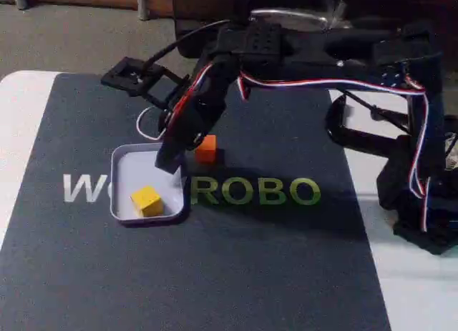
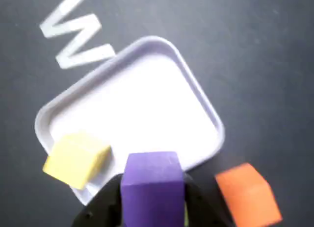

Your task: Move blocks one by one until all three blocks are in the tray.

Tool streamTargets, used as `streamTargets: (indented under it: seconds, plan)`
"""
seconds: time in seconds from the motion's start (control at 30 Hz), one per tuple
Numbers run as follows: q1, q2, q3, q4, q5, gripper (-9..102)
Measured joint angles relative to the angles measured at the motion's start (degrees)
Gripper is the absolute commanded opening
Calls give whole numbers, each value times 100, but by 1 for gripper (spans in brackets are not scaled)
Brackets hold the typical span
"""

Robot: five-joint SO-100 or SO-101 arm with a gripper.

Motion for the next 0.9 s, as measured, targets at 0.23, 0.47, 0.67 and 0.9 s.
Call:
streamTargets:
  seconds: [0.23, 0.47, 0.67, 0.9]
  plan:
    - [-35, -246, -369, 114, 26, -7]
    - [-35, -264, -422, 114, 26, 16]
    - [-26, -308, -422, 114, -26, 28]
    - [-18, -308, -422, 193, -70, 29]
